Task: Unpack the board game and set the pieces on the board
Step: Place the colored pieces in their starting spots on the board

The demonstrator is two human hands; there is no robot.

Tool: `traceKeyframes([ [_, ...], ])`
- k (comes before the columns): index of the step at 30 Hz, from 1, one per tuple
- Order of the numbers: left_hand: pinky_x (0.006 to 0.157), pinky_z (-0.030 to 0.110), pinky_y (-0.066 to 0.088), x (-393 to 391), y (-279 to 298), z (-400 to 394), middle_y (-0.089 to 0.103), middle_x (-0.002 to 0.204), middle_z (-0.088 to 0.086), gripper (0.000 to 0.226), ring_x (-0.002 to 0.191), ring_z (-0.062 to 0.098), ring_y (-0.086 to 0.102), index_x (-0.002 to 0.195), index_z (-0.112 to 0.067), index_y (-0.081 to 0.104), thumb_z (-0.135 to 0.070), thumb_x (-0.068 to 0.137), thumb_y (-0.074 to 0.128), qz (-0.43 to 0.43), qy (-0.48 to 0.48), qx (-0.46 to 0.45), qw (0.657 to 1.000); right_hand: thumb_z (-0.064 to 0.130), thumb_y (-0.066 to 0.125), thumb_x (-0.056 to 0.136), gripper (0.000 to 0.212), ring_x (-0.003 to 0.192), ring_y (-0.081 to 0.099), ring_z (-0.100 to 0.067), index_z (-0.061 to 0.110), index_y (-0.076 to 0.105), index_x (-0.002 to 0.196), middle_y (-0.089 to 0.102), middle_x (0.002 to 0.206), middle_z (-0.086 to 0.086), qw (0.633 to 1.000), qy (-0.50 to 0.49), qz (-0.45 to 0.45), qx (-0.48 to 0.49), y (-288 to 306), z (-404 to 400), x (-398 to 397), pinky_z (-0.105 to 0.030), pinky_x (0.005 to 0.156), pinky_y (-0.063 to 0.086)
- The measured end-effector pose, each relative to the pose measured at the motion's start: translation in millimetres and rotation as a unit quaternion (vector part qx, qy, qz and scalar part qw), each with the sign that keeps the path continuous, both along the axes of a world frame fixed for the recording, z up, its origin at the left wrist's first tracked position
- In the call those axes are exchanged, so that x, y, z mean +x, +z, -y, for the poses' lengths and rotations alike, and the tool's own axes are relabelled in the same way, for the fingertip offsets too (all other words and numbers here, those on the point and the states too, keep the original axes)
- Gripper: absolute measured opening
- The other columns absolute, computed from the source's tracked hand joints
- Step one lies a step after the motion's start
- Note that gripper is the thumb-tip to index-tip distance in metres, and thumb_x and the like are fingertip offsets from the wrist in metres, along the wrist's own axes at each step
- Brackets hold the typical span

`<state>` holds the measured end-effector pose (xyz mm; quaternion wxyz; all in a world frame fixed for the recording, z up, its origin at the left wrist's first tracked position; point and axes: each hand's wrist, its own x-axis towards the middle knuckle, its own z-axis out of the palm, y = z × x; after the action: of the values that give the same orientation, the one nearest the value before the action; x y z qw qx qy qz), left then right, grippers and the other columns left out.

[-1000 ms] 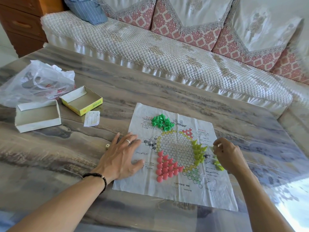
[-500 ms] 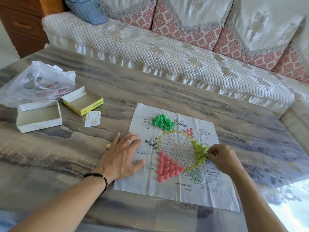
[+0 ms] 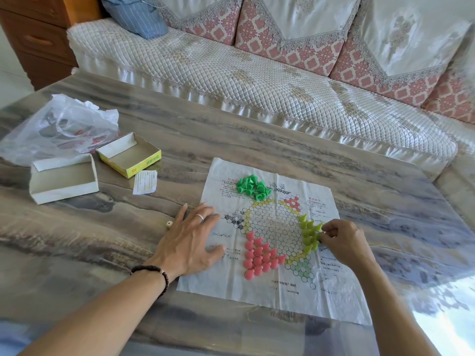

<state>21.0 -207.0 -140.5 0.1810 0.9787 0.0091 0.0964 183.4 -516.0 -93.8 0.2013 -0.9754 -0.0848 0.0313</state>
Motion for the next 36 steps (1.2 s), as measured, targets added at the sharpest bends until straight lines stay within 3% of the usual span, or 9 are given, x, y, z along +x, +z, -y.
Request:
traceKeyframes([
  [5,0.12,0.043,0.004,0.3,-1.5,-0.9,0.032,0.152,-0.001,0.074,0.144,0.012,0.017,0.141,-0.018,0.04,-0.061,0.081,0.044,0.002,0.001,-0.003,1.0,0.009,0.061,0.079,0.018,0.081,0.063,-0.02,0.019,0.07,0.09,0.068,0.08,0.004,0.999,-0.025,0.026,0.011,12.9,15.9,0.4,-0.026,0.071,0.041],
  [11,0.12,0.044,0.005,0.3,-2.2,-1.0,0.034,0.151,0.0,0.074,0.144,0.014,0.02,0.141,-0.018,0.042,-0.06,0.08,0.044,0.007,0.0,0.0,1.0,0.009,0.059,0.078,0.022,0.083,0.064,-0.02,0.027,0.071,0.081,0.071,0.085,0.004,0.999,-0.009,0.012,-0.04,17.9,34.6,-7.1,-0.034,0.076,0.052],
  [17,0.12,0.044,0.004,0.8,-1.5,-0.8,0.032,0.152,-0.001,0.075,0.145,0.013,0.018,0.142,-0.017,0.04,-0.061,0.081,0.043,0.0,0.0,0.001,1.0,0.021,0.068,0.079,0.02,0.078,0.064,-0.017,0.028,0.072,0.097,0.066,0.078,0.012,0.994,0.033,0.013,-0.106,10.4,34.2,-17.6,-0.037,0.074,0.054],
  [23,0.12,0.044,0.005,0.7,-3.1,-1.2,0.034,0.151,-0.001,0.075,0.144,0.013,0.02,0.14,-0.017,0.042,-0.062,0.08,0.043,0.004,0.0,0.0,1.0,0.017,0.061,0.079,0.026,0.073,0.063,-0.016,0.026,0.068,0.102,0.065,0.079,0.01,0.989,0.054,0.015,-0.14,8.3,27.3,-19.8,-0.035,0.066,0.053],
  [28,0.12,0.044,0.005,1.1,-3.6,-1.8,0.033,0.151,-0.001,0.074,0.144,0.013,0.019,0.141,-0.018,0.041,-0.061,0.08,0.044,0.004,-0.001,0.001,1.0,0.023,0.068,0.075,0.018,0.071,0.058,-0.014,0.024,0.061,0.092,0.06,0.08,0.009,0.99,0.068,0.03,-0.12,14.3,25.4,-22.1,-0.031,0.062,0.047],
  [32,0.119,0.046,0.008,1.2,-3.8,-1.5,0.037,0.149,0.0,0.075,0.143,0.015,0.023,0.138,-0.017,0.044,-0.061,0.078,0.043,0.01,0.0,-0.001,1.0,0.011,0.064,0.072,0.016,0.061,0.053,-0.015,0.021,0.051,0.071,0.056,0.065,0.007,0.993,0.062,0.008,-0.103,12.7,26.4,-28.1,-0.025,0.054,0.038],
  [36,0.119,0.045,0.006,0.7,-3.3,-1.4,0.034,0.151,-0.001,0.075,0.144,0.013,0.02,0.14,-0.017,0.042,-0.061,0.079,0.043,0.005,-0.001,0.0,1.0,0.001,0.056,0.077,0.016,0.067,0.056,-0.016,0.016,0.061,0.08,0.061,0.07,0.006,0.994,0.063,-0.002,-0.094,12.7,29.6,-30.1,-0.022,0.055,0.04],
])
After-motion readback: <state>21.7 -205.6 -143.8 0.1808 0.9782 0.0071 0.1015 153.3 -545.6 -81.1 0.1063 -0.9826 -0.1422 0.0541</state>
